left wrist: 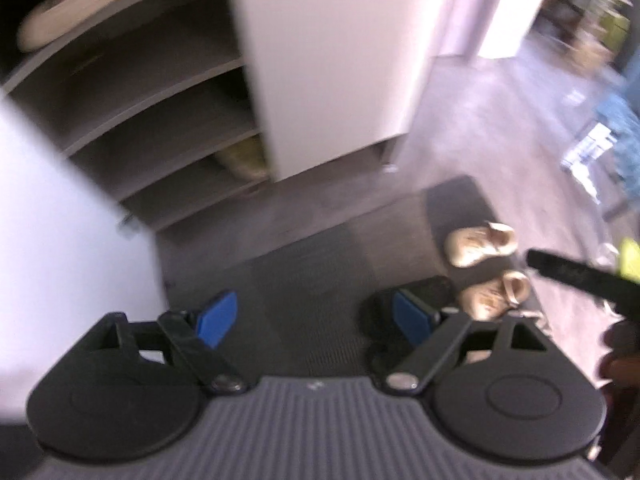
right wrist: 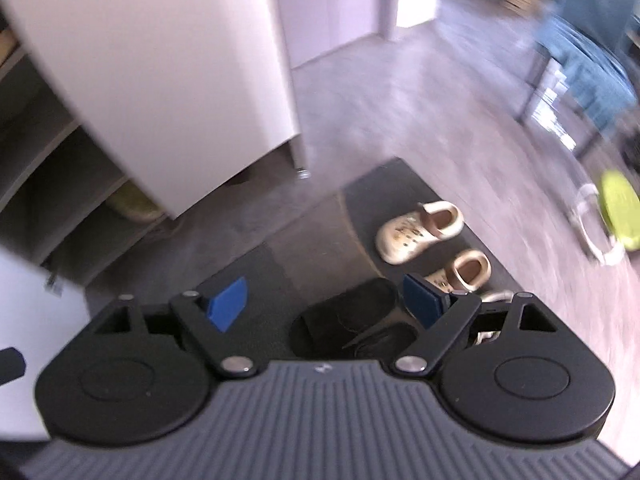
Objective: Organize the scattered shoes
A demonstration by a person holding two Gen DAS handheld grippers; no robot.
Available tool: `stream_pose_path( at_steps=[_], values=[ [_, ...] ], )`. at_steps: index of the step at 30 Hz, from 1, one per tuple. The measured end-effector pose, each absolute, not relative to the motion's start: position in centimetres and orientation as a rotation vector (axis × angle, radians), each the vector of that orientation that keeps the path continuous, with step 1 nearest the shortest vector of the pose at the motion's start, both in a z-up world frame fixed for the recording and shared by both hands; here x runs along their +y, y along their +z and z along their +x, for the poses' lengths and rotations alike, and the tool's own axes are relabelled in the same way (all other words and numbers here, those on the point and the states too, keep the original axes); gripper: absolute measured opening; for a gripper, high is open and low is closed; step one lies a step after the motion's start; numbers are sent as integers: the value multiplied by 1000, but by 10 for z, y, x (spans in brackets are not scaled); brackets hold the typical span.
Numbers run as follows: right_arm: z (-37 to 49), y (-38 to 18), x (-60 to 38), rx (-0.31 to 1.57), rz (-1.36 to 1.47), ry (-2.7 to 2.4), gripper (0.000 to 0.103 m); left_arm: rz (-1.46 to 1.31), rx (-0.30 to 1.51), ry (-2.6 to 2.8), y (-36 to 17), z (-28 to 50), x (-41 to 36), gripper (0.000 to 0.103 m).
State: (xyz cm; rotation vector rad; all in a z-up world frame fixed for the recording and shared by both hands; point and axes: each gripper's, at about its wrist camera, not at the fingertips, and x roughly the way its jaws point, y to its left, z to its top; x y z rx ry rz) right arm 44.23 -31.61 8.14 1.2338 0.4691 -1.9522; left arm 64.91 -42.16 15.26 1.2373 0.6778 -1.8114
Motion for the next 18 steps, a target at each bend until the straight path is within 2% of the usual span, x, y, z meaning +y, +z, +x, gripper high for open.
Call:
stream_pose_path(
  at_steps=[6, 11, 15, 18],
  values=[
    [448, 59, -289, 340, 1398, -2143, 87, 1381, 598, -1954, 137, 599, -436, 88],
    [461, 39, -271, 263, 1514, -2267, 87, 1452, 587, -2016, 105, 591, -446, 88],
    [493, -10, -272, 184, 1693, -2315, 87, 1471, 595, -2093, 62, 593, -463, 88],
    [512, -29, -274, 112, 1695, -2390, 87, 1503, 549, -2129, 24, 597, -482, 88]
  ],
)
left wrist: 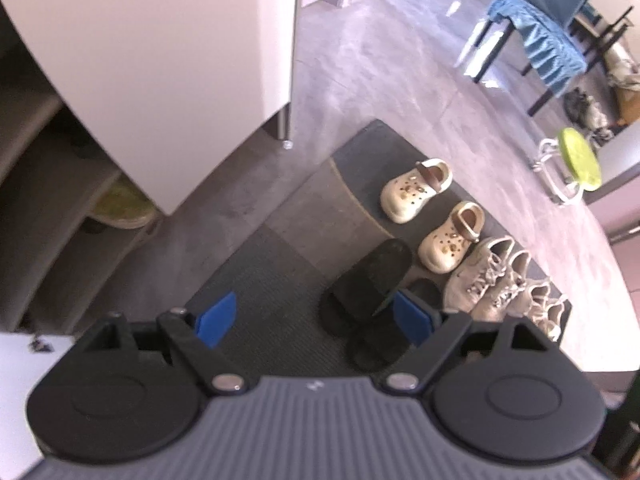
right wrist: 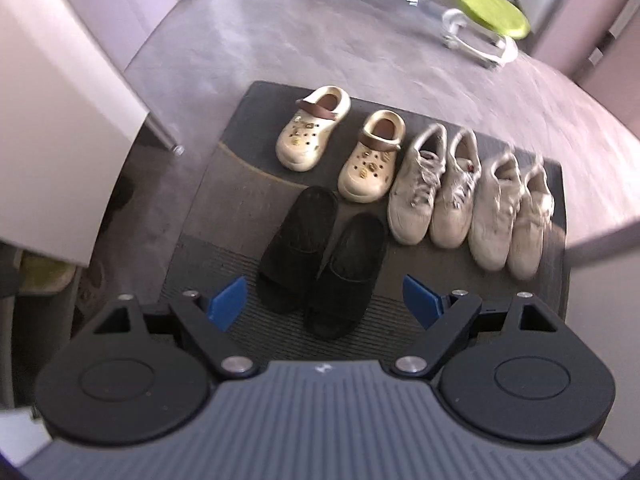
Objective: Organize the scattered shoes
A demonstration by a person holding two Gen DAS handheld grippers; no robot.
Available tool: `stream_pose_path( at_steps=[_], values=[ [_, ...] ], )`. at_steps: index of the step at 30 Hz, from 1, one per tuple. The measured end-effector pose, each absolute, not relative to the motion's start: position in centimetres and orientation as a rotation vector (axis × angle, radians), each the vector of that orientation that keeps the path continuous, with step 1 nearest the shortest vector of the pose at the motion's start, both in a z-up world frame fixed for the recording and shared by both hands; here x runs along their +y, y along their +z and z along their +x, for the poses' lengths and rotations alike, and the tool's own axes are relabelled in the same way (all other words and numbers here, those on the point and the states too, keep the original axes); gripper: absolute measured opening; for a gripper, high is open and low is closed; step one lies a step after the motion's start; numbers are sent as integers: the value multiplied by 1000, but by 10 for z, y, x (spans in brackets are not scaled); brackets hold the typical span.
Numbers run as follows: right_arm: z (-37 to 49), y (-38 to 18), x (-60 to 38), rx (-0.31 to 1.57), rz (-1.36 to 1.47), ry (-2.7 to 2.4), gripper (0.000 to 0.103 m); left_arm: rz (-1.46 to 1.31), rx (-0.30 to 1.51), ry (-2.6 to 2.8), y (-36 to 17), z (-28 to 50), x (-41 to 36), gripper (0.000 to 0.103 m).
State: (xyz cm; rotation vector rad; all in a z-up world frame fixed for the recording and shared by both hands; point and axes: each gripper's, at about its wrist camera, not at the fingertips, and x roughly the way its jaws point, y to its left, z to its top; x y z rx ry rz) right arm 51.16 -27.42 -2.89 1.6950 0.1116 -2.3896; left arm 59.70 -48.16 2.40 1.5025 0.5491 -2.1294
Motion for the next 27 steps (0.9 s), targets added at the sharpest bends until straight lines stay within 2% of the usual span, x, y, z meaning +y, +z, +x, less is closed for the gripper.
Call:
stream_pose_path(
  at_steps=[4, 8, 15, 19, 21, 27],
  values=[
    [529, -63, -277, 35, 1766, -2449, 87, 1464, 449, -2126, -1, 619, -507, 88],
    [539, -79, -281, -34, 1788, -2403, 87, 1271, 405, -2106, 4, 651, -542, 87],
    [558, -77, -301, 242, 1548, -2103, 87, 818, 375, -2146, 68, 686, -611, 88],
    [554, -62, -307, 371, 1430, -2009, 87, 755, 349, -2165, 73, 684, -640, 88],
    [549, -56, -310, 406, 1390, -1992, 87, 710, 408, -2149, 67, 683, -666, 87],
    [539, -55, -317, 409, 1416, -2009, 87, 707, 333, -2267, 58, 676, -691, 81]
  ],
)
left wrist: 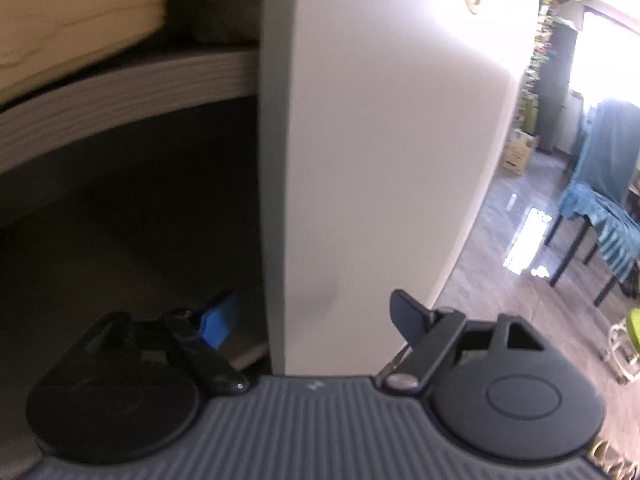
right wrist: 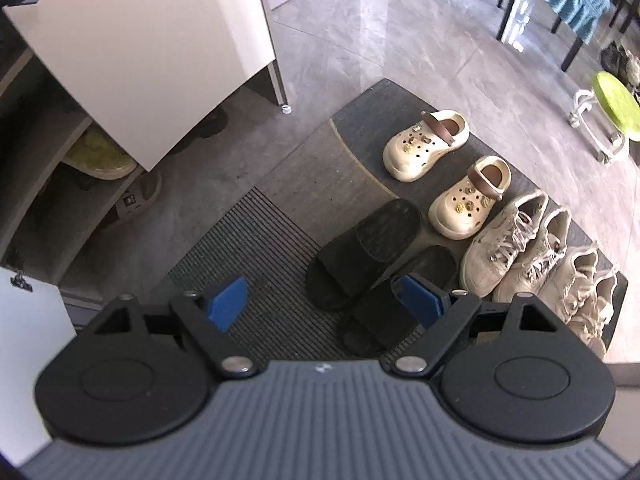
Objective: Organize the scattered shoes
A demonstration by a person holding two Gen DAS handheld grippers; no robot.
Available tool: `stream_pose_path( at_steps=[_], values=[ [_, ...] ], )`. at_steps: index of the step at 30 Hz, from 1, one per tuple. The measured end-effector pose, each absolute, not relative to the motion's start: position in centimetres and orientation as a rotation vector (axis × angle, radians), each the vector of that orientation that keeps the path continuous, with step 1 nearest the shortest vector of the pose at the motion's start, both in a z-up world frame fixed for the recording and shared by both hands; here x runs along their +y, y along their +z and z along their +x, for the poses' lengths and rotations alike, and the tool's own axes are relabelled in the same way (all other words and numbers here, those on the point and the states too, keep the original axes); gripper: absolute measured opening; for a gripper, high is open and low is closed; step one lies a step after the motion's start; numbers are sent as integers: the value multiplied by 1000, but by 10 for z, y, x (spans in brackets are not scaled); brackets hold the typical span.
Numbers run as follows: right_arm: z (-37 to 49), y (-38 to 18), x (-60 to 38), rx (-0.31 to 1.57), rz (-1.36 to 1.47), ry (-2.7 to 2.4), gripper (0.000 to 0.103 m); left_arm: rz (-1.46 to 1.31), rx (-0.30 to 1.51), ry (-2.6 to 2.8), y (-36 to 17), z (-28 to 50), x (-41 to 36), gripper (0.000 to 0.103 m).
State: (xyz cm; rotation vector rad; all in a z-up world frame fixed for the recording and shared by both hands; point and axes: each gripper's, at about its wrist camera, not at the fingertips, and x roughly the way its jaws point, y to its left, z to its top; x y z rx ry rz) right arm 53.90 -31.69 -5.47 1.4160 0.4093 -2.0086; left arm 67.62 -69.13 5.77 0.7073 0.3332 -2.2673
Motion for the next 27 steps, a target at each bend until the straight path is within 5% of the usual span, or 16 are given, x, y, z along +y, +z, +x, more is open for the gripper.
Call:
stream_pose_path(
  at_steps=[5, 13, 27],
  values=[
    [550, -61, -323, 404, 1435, -1985, 87, 713, 298, -2336, 56, 681, -700, 77],
    [594, -65, -337, 447, 1446, -1913, 87, 695, 268, -2417, 65, 681, -721, 54],
    [608, -54, -346, 378, 1476, -1914, 87, 742, 172, -2534, 82, 683, -698, 37]
  ],
)
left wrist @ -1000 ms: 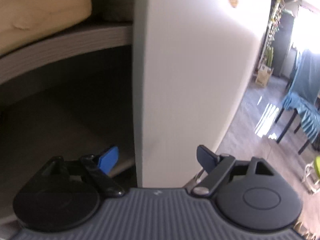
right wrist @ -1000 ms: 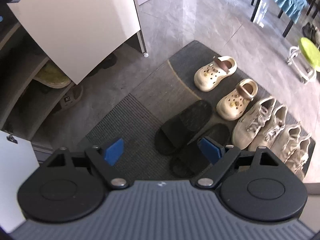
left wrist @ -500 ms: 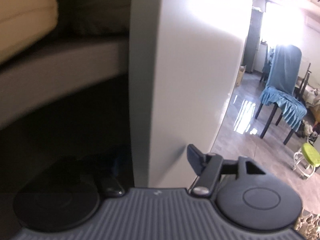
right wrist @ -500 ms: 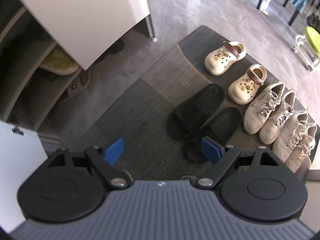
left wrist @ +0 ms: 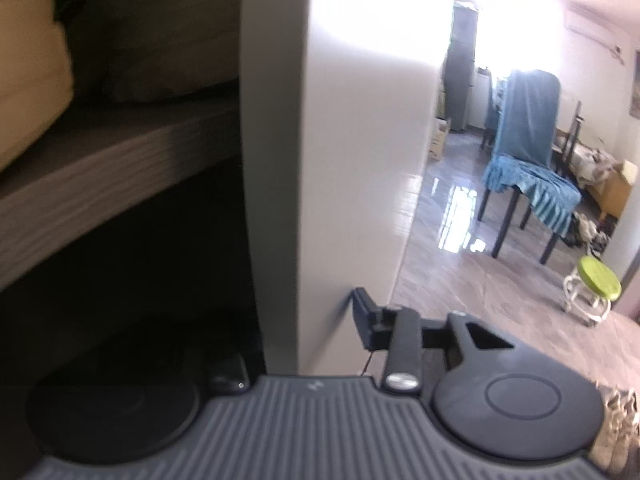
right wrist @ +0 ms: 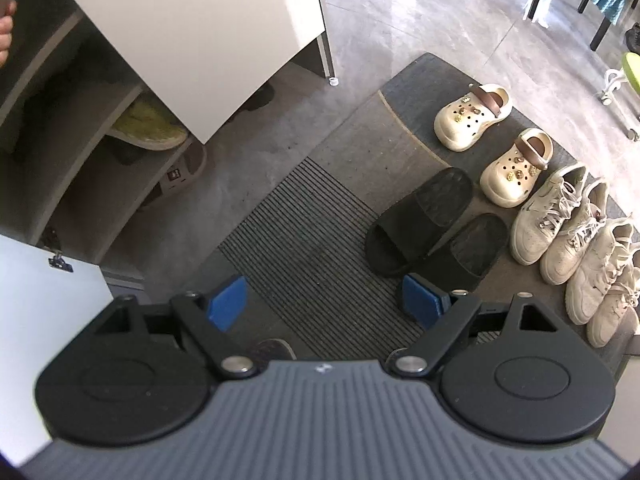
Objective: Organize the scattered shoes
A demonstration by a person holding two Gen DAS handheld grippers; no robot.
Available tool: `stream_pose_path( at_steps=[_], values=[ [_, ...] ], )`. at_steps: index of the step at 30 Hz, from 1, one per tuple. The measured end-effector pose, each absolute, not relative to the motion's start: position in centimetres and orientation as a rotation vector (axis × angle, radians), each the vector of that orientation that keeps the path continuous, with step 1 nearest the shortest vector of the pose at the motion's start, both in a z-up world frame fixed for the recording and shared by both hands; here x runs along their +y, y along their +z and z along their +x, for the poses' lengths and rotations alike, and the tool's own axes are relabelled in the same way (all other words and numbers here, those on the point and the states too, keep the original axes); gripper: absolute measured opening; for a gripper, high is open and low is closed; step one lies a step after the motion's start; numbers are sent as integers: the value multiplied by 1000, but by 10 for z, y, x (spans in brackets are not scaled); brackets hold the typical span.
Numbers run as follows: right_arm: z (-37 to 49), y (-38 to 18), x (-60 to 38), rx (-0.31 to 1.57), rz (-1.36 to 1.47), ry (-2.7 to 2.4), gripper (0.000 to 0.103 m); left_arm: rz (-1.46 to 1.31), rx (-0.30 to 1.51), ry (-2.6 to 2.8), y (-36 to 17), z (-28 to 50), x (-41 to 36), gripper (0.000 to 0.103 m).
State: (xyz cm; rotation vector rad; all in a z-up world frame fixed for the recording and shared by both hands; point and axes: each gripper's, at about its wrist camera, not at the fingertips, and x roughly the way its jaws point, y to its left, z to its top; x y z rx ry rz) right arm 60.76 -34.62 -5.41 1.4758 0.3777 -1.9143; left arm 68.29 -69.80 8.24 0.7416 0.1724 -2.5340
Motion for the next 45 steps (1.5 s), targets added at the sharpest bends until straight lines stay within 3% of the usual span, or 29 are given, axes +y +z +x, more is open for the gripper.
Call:
stream_pose_path(
  at_steps=[5, 10, 17, 37, 45],
  values=[
    [609, -52, -341, 363, 1500, -1936, 87, 762, 117, -2524, 88, 681, -663, 34],
    [608, -45, -334, 332, 1514, -1931, 87, 732, 177, -2477, 91, 677, -638, 33],
    [587, -43, -322, 271, 1498, -1854, 87, 810, 87, -2444, 102, 667, -599, 32],
    [421, -32, -217, 212, 1508, -1867, 87, 797, 53, -2205, 147, 623, -468, 25],
    [398, -34, -176, 143, 1543, -1939, 87, 755, -10, -2196, 154, 566, -408, 22]
  ],
)
